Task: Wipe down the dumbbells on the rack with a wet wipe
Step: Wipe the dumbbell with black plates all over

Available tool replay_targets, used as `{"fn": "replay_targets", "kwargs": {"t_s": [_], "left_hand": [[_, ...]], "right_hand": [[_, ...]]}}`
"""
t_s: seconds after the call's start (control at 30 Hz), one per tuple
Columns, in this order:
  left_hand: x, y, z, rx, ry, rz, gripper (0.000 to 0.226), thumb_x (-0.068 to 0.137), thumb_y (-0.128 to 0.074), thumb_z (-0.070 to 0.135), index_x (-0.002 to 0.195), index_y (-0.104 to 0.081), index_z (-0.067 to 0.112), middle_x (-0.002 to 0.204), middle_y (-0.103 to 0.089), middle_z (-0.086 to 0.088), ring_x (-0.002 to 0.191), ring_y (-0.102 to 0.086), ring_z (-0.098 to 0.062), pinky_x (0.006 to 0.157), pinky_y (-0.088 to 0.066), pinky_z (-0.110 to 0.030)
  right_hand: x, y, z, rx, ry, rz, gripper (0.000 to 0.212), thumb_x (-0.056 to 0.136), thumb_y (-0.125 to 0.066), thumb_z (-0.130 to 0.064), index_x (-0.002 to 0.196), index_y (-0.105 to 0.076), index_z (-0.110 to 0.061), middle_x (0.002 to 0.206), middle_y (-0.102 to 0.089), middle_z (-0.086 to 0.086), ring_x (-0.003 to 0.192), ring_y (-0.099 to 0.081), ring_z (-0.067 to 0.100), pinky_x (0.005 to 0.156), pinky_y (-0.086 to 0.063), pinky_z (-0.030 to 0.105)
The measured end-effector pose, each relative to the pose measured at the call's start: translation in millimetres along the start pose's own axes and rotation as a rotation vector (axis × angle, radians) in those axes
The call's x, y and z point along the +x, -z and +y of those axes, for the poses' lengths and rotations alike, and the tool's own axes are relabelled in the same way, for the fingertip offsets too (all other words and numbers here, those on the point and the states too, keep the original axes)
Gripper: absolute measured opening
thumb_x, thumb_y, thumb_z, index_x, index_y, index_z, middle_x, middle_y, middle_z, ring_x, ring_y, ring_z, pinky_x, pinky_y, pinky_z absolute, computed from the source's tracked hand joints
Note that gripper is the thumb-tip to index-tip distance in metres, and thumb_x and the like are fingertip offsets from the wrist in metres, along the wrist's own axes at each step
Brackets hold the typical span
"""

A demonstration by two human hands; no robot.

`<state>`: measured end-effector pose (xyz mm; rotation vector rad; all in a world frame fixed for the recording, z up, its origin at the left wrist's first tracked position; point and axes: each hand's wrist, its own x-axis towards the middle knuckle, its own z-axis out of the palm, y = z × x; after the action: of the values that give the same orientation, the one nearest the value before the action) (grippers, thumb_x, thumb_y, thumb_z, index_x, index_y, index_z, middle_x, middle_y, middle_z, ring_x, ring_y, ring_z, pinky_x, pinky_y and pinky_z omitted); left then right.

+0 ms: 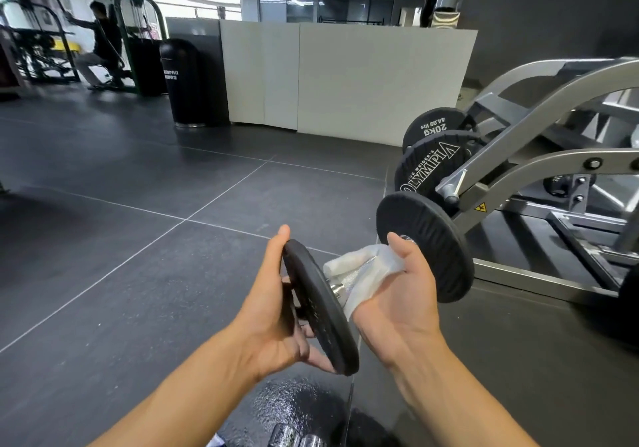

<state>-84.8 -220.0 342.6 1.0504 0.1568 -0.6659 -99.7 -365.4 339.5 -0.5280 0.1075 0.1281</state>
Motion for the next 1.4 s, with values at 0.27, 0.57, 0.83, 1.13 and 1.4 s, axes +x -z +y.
{"fn": "replay_targets", "kwargs": {"t_s": [0.27,0.57,0.83,1.13,1.4], "left_hand": [[7,26,24,0.488,-0.730,-0.115,0.092,0.070,-0.059,0.092,0.149,-0.044,0.048,0.162,-0.038,0.011,0.151,-0.037,-0.009,0.119,-0.035,-0.041],[15,1,6,0.107,0.033,-0.012,0.070,0.075,-0.057,0.089,0.078,-0.072,0.021,0.070,-0.067,-0.010,0.064,-0.065,-0.028,0.091,-0.045,-0.081],[26,19,-5,0.999,-1.278,-0.103,0.100,0.066,-0.087,0.063,0.150,-0.044,0.029,0.159,-0.038,-0.008,0.152,-0.035,-0.019,0.118,-0.038,-0.037],[26,8,6,0.134,-0.024,-0.012,0.089,0.065,-0.052,0.100,0.121,-0.066,0.032,0.113,-0.065,-0.014,0.105,-0.067,-0.034,0.075,-0.054,-0.075],[27,12,-2,0.745,-1.152,0.096,0.044,0.084,-0.070,0.054,0.121,-0.070,0.029,0.116,-0.075,0.006,0.112,-0.068,-0.011,0.095,-0.049,-0.020]], "right_hand": [[6,3,-9,0.144,0.040,0.022,0.066,0.088,-0.064,-0.041,0.138,-0.050,-0.001,0.143,-0.053,0.031,0.131,-0.055,0.053,0.113,-0.037,0.065],[4,4,-8,0.148,0.078,0.070,0.031,0.090,-0.060,-0.037,0.100,-0.053,-0.008,0.105,-0.055,0.021,0.110,-0.060,0.048,0.108,-0.038,0.069],[10,16,-16,0.176,0.024,-0.022,0.064,0.084,-0.067,-0.039,0.133,-0.050,-0.001,0.136,-0.055,0.027,0.123,-0.060,0.048,0.112,-0.039,0.062],[15,16,-6,0.181,0.083,0.052,0.067,0.072,-0.076,-0.029,0.131,-0.051,-0.013,0.144,-0.048,0.023,0.132,-0.052,0.049,0.107,-0.039,0.070],[15,17,-11,0.201,0.139,0.040,0.046,0.084,-0.071,-0.031,0.122,-0.053,-0.011,0.105,-0.062,0.014,0.110,-0.061,0.037,0.101,-0.047,0.055]]}}
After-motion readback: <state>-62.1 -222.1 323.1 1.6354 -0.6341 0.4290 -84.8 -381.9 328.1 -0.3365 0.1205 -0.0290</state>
